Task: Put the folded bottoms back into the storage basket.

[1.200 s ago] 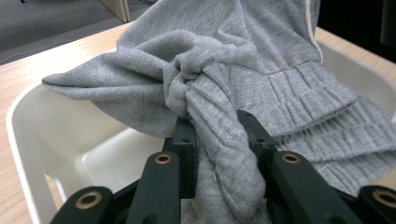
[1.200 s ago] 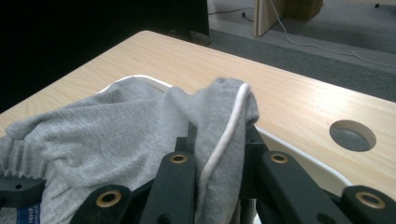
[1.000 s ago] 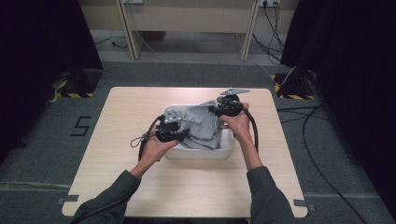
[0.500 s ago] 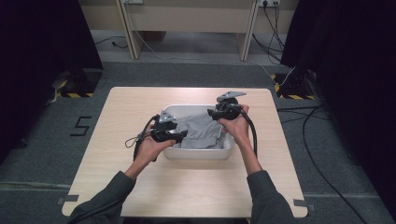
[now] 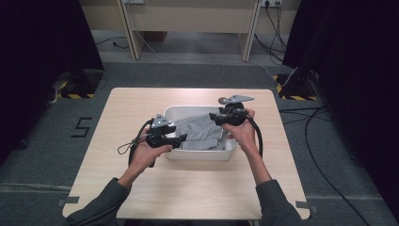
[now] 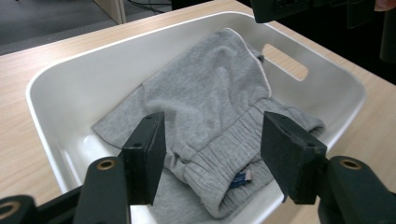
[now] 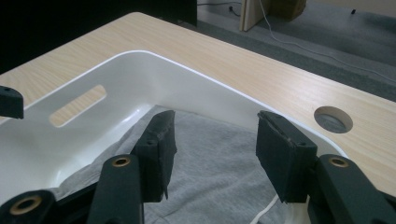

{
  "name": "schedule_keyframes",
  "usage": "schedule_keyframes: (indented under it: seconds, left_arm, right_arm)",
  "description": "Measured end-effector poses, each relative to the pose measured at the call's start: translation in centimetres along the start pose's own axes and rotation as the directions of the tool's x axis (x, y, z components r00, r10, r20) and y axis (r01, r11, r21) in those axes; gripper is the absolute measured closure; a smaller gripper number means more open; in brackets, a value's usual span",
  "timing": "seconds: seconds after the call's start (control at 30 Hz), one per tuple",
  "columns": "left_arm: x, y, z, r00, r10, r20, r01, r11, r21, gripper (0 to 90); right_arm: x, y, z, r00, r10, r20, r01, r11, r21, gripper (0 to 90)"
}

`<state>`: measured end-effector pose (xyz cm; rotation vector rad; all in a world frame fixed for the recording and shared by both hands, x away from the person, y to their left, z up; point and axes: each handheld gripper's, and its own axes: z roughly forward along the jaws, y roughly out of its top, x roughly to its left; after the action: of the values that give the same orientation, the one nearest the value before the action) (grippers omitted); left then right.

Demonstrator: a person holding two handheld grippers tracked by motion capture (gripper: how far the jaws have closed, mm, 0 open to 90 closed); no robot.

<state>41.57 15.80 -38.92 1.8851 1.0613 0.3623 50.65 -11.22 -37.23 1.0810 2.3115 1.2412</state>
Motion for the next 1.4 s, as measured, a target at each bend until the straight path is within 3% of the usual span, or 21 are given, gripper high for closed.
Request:
schedule_keyframes:
  seconds: [0.7,1.1,1.4]
  left_arm:
    - [-0.5,-1.6,-2.8,0.9993,-0.004,0.038,0.004,1.0000,-0.008,35.6]
    - [-0.3,-2.2,-4.4,0.9990,-0.007,0.044,0.008,0.9996,-0.026,32.9]
    - [-0.2,-2.6,-5.3,0.9987,-0.016,0.049,0.018,0.9992,-0.036,31.0]
  right_arm:
    - [2.4,-1.7,-3.7,0.9977,-0.022,-0.064,0.017,0.997,-0.079,45.1]
    - [2.4,-3.5,-5.3,0.9987,-0.030,-0.041,0.027,0.996,-0.084,44.0]
    - [2.9,-3.9,-5.9,0.9980,-0.029,-0.056,0.023,0.994,-0.103,42.9]
